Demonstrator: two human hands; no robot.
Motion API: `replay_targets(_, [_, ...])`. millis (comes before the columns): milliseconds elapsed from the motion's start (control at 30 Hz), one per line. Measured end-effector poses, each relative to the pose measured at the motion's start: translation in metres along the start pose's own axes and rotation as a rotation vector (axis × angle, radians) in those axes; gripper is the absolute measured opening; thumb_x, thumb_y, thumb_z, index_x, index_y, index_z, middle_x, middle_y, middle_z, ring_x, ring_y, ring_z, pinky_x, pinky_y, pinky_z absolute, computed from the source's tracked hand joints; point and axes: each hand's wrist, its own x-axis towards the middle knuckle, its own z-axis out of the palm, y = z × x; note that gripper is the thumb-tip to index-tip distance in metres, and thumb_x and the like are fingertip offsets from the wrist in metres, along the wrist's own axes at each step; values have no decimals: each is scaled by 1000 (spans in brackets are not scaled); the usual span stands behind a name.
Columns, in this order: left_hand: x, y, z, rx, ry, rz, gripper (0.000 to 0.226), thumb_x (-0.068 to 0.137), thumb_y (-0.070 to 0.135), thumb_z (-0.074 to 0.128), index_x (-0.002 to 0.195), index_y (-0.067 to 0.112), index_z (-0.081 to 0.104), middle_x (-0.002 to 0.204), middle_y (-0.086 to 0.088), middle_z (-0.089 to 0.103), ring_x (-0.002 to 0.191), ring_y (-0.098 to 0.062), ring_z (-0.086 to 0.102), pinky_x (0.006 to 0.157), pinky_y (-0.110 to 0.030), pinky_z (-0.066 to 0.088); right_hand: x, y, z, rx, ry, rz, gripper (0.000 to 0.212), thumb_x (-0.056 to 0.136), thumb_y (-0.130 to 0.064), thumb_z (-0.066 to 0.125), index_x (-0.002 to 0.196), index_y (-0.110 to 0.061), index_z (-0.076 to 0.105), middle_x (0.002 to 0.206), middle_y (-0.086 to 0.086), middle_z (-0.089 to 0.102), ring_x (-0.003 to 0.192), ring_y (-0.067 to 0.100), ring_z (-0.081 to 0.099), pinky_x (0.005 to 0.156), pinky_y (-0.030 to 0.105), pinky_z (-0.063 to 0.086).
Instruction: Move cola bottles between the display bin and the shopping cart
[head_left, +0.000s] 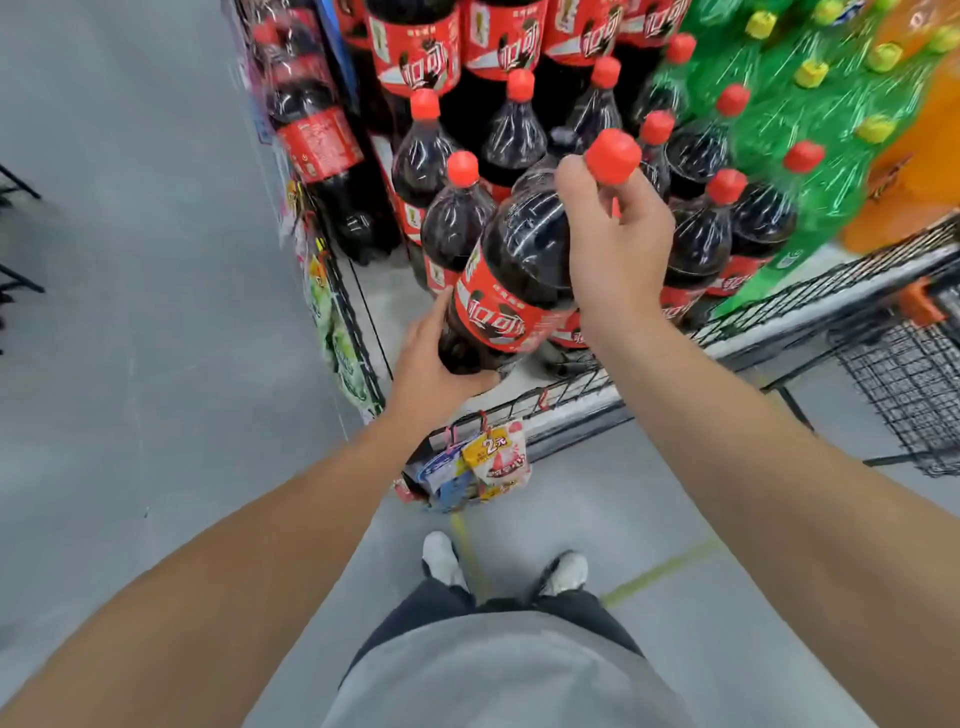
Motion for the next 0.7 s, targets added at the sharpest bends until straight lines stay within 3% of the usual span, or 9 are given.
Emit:
replay_targets(67, [4,-6,-3,-16,-69,-19,112,52,47,85,151,36,33,142,2,52,134,-19,49,111,-48,42,-1,4,4,-33,-31,-29,35,96,-20,69,69,-17,48,55,-19,35,58,-1,35,61,12,31])
replay_targets(133, [6,-11,-10,-34,-136,-27,112,57,38,88,153,34,31,146,5,50,137,-17,46,115,-44,39,-2,10,8,-76,-101,-50,33,95,-21,70,67,-21,52,56,-20,40,60,-2,38,64,13,33])
replay_targets(200, [11,-16,-15,-58,-204,-42,111,65,22,92,155,30,28,145,10,51,136,-12,45,114,-32,38,-4,19,13,-134,-186,-75,27,92,-23,72,69,-26,59,60,-21,47,64,-3,44,68,16,37])
replay_targets(300, [17,-17,-18,-122,-233,-62,109,65,15,92,153,29,30,135,16,54,128,-8,50,100,-18,40,-3,35,19,-162,-291,-102,13,89,-22,74,86,-11,72,70,-15,57,70,1,52,73,21,44])
replay_targets(400, [13,-21,-14,-156,-190,-94,105,64,13,93,151,26,35,136,12,56,127,-10,52,101,-22,42,2,45,22,-213,-391,-117,15,91,-11,74,95,3,73,71,-16,59,69,-5,53,74,12,43])
replay_targets(467, [8,-27,-9,-178,-164,-120,101,64,12,93,148,24,38,132,14,58,126,-11,53,109,-31,42,4,53,22,-265,-477,-89,11,91,-7,74,99,0,74,73,-21,64,72,-10,59,77,8,44])
replay_targets(533, [3,-31,-6,-198,-147,-151,98,66,9,92,148,19,39,127,16,56,125,-11,52,112,-35,40,6,62,22,-280,-557,-46,18,89,-10,76,106,-9,75,84,-21,71,83,-10,64,84,12,49])
replay_targets(600, [2,-33,-4,-217,-137,-174,99,68,10,92,149,16,37,132,11,53,128,-13,49,113,-38,39,8,65,23,-289,-602,-19,25,87,-9,77,112,-12,75,98,-10,75,93,-5,68,93,20,53])
replay_targets(700, [1,-35,-3,-249,-133,-201,100,67,12,92,149,17,35,142,2,51,132,-19,48,114,-46,39,13,65,28,-302,-687,-15,24,89,-6,76,111,-16,74,104,0,76,94,-3,67,99,27,54])
